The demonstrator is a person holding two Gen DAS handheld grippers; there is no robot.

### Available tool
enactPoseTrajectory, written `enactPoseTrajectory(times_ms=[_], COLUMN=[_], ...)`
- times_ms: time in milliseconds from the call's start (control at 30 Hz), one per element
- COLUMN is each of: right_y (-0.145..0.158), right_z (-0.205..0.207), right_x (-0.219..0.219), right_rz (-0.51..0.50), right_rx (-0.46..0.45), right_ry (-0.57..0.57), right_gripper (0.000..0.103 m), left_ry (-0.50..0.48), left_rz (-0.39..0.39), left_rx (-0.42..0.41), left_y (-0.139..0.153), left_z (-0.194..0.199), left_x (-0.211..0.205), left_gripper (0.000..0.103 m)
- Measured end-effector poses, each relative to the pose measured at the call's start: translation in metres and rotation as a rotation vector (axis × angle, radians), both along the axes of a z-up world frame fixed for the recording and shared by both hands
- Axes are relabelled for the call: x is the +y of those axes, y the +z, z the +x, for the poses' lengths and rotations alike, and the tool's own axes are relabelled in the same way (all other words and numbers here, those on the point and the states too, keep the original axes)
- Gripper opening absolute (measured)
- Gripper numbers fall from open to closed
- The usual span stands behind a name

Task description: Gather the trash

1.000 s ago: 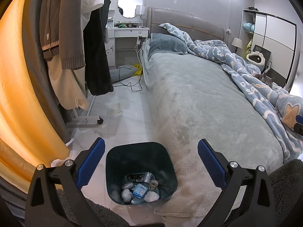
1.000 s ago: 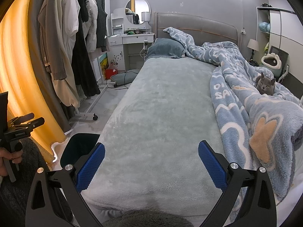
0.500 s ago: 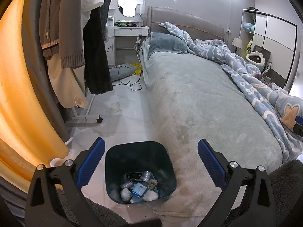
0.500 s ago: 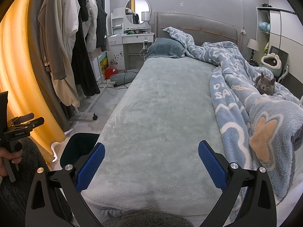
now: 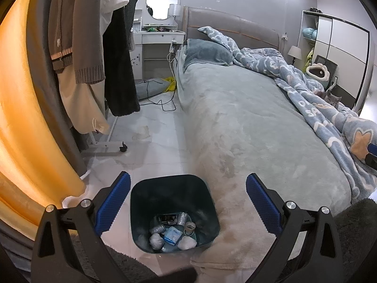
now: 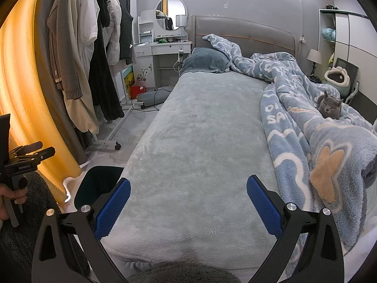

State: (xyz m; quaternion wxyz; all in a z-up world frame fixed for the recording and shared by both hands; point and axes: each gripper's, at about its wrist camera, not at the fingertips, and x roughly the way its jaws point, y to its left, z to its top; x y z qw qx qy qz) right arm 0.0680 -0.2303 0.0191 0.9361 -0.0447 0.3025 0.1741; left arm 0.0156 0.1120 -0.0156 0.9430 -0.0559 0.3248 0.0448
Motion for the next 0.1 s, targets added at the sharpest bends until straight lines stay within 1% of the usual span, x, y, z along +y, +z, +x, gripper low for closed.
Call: enactPoseTrajectory(times_ms=[100], right_y=[-0.0001], right_z=[-0.0001], right_x=[0.0002], right_rz=[0.001], right_rx=[0.000], right_ry=[0.000], right_gripper=[0.100], left_ry=[0.005], left_rz=[0.000], left_rx=[0.003], left_y=[0.0015], left_z=[0.0018], left_x=[0.0013], left_gripper=[0.100])
